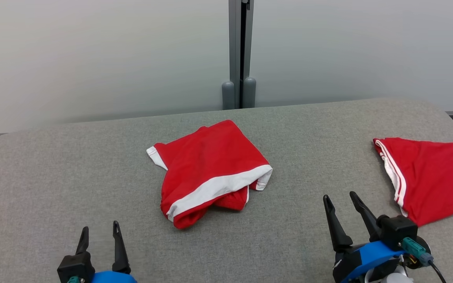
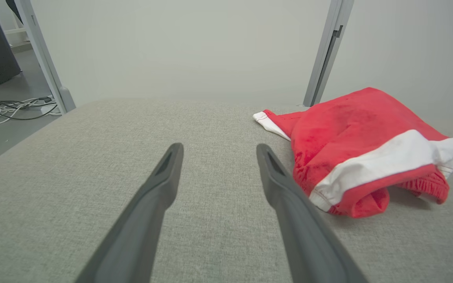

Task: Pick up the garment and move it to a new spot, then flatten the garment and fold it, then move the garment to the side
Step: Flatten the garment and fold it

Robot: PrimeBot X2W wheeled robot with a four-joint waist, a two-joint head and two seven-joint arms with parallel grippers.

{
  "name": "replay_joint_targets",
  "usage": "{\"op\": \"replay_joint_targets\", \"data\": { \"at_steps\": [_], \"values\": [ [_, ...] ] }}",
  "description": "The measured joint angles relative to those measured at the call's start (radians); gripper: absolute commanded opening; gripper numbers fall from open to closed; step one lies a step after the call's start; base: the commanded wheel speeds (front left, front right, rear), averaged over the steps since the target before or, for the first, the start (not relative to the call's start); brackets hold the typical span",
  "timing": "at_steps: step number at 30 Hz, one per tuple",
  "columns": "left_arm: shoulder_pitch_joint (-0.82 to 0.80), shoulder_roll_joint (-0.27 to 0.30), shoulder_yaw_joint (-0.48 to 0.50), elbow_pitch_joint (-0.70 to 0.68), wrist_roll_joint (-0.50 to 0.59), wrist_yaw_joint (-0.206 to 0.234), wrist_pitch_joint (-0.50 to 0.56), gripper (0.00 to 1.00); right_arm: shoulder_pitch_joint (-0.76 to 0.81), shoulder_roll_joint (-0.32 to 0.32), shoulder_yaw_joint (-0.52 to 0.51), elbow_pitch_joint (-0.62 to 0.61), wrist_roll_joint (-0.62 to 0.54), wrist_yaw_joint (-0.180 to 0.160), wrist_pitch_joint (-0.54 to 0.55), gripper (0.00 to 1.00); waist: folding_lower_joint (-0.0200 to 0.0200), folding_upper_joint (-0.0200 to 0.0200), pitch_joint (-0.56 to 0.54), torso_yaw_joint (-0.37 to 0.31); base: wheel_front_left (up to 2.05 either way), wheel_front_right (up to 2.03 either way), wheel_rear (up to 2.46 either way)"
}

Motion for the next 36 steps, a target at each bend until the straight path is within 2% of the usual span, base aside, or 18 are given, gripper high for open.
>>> {"op": "replay_joint_targets", "data": {
  "at_steps": [5, 9, 14, 20, 27, 36],
  "values": [
    [-0.002, 0.0, -0.028, -0.001, -0.037, -0.003, 0.0, 1.0, -0.001, 0.0, 0.002, -0.003, -0.007, 0.0, 0.0, 1.0, 0.0, 0.0, 0.015, -0.009, 0.0, 0.0, 0.0],
    [-0.022, -0.001, -0.073, 0.035, -0.096, -0.03, 0.0, 1.0, -0.002, 0.0, 0.004, -0.005, -0.01, 0.0, 0.0, 1.0, 0.0001, 0.0002, 0.034, -0.021, 0.0, 0.0, 0.0],
    [-0.071, -0.001, -0.119, 0.087, -0.18, -0.042, 0.0, 1.0, -0.006, 0.0, 0.008, -0.003, -0.021, 0.0, 0.0, 1.0, 0.0001, 0.0001, 0.069, -0.043, 0.0, 0.0, 0.0],
    [-0.148, -0.001, -0.175, 0.138, -0.211, -0.044, 0.0, 1.0, -0.038, 0.0, 0.009, -0.007, -0.035, 0.0, 0.0, 1.0, 0.0003, 0.0003, 0.128, -0.071, 0.0, 0.0, 0.0],
    [-0.207, -0.001, -0.24, 0.188, -0.213, -0.023, 0.0, 1.0, -0.062, 0.0, 0.008, -0.012, -0.041, 0.0, 0.0, 1.0, 0.0002, 0.0003, 0.178, -0.097, 0.0, 0.0, 0.0],
    [-0.252, -0.002, -0.27, 0.242, -0.225, 0.009, -0.003, 1.0, -0.079, 0.0, 0.004, -0.014, -0.043, 0.0, 0.0, 1.0, 0.0001, 0.0003, 0.218, -0.11, 0.0, 0.0, 0.0]
  ]
}}
